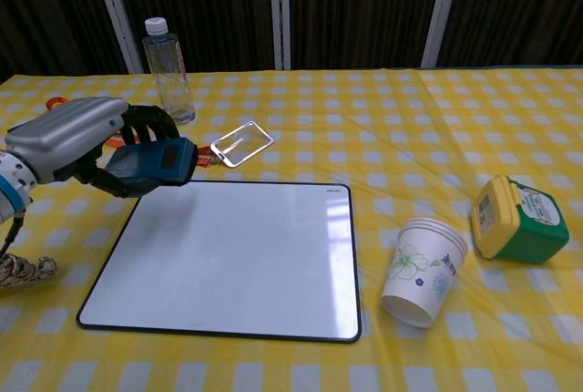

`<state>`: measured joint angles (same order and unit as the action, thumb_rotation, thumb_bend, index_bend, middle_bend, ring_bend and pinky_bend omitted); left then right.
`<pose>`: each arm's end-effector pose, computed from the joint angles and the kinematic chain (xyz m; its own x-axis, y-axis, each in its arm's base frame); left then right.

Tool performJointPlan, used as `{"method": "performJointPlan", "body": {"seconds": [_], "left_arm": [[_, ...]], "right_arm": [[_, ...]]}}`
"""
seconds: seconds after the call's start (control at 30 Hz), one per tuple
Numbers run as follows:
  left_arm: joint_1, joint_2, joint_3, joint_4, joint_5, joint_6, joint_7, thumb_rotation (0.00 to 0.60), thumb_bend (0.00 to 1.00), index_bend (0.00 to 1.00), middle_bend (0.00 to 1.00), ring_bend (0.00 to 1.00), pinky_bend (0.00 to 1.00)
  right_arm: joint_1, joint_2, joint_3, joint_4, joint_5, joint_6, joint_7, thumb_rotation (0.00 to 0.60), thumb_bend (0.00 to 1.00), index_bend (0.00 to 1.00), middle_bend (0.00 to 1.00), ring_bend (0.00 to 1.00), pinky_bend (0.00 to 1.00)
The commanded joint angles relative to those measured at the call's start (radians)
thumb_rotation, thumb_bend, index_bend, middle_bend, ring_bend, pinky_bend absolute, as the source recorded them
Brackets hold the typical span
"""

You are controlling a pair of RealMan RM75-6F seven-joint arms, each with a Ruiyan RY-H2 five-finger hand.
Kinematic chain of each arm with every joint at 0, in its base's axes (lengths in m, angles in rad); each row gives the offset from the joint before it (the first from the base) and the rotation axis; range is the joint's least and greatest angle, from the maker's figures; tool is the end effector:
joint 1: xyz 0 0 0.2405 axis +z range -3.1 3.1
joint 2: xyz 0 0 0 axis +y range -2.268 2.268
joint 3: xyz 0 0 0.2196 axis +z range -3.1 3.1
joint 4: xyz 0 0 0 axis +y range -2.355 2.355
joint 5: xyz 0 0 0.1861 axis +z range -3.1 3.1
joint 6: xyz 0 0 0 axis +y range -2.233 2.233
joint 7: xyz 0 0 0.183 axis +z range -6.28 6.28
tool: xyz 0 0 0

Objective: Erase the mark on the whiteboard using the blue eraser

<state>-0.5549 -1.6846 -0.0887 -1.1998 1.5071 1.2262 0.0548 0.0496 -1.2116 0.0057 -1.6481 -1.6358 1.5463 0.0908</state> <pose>-0.1488 0.3173 -0.0054 0.3661 0.0816 0.9270 0.8512 -0.4321 -0.2981 -0.2374 -0.1956 0.1323 0.1926 -0.0151 0.9812 -0.9754 -0.1119 0.1897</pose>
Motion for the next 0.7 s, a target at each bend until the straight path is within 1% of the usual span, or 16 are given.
{"method": "performJointPlan", "body": {"seconds": [0.03, 0.07, 0.17, 0.3, 0.43, 0.5, 0.53, 0.6, 0.7], "left_arm": [[0.034, 0.081, 0.017, -0.047, 0.012, 0.031, -0.007, 0.600, 0.62, 0.78, 0.59, 0.56, 0.54], [0.053, 0.109, 0.033, -0.045, 0.021, 0.050, 0.005, 0.600, 0.62, 0.78, 0.59, 0.56, 0.54], [0.082, 0.131, 0.053, -0.031, 0.028, 0.076, 0.007, 0.600, 0.62, 0.78, 0.59, 0.56, 0.53], [0.104, 0.135, 0.061, -0.005, 0.017, 0.084, -0.004, 0.600, 0.61, 0.76, 0.58, 0.56, 0.52], [0.117, 0.136, 0.069, 0.024, 0.005, 0.072, -0.023, 0.600, 0.61, 0.70, 0.51, 0.51, 0.47], [0.121, 0.136, 0.074, 0.042, -0.002, 0.059, -0.030, 0.600, 0.61, 0.62, 0.43, 0.45, 0.41], [0.123, 0.135, 0.076, 0.054, -0.006, 0.051, -0.033, 0.600, 0.60, 0.57, 0.37, 0.40, 0.36], [0.128, 0.127, 0.076, 0.075, -0.033, 0.016, -0.035, 0.600, 0.56, 0.48, 0.27, 0.31, 0.30], [0.126, 0.118, 0.075, 0.083, -0.044, -0.008, -0.040, 0.600, 0.52, 0.41, 0.17, 0.23, 0.24]], "right_arm": [[0.000, -0.001, -0.001, 0.000, 0.000, -0.001, -0.002, 0.600, 0.06, 0.00, 0.00, 0.00, 0.00], [0.000, -0.001, -0.002, 0.000, 0.000, -0.002, -0.005, 0.600, 0.06, 0.00, 0.00, 0.00, 0.00], [-0.001, -0.002, -0.004, -0.001, -0.003, -0.001, -0.010, 0.600, 0.06, 0.00, 0.00, 0.00, 0.00], [-0.002, -0.005, -0.006, -0.002, -0.006, -0.002, -0.016, 0.600, 0.06, 0.00, 0.00, 0.00, 0.00], [-0.002, -0.007, -0.008, -0.001, -0.009, -0.002, -0.023, 0.600, 0.06, 0.00, 0.00, 0.00, 0.00], [-0.002, -0.009, -0.010, -0.001, -0.010, -0.003, -0.026, 0.600, 0.06, 0.00, 0.00, 0.00, 0.00], [-0.002, -0.010, -0.010, 0.000, -0.010, -0.003, -0.029, 0.600, 0.06, 0.00, 0.00, 0.00, 0.00], [-0.002, -0.011, -0.010, 0.001, -0.009, -0.005, -0.032, 0.600, 0.06, 0.00, 0.00, 0.00, 0.00], [-0.002, -0.012, -0.010, 0.002, -0.008, -0.006, -0.033, 0.600, 0.06, 0.00, 0.00, 0.00, 0.00]]}}
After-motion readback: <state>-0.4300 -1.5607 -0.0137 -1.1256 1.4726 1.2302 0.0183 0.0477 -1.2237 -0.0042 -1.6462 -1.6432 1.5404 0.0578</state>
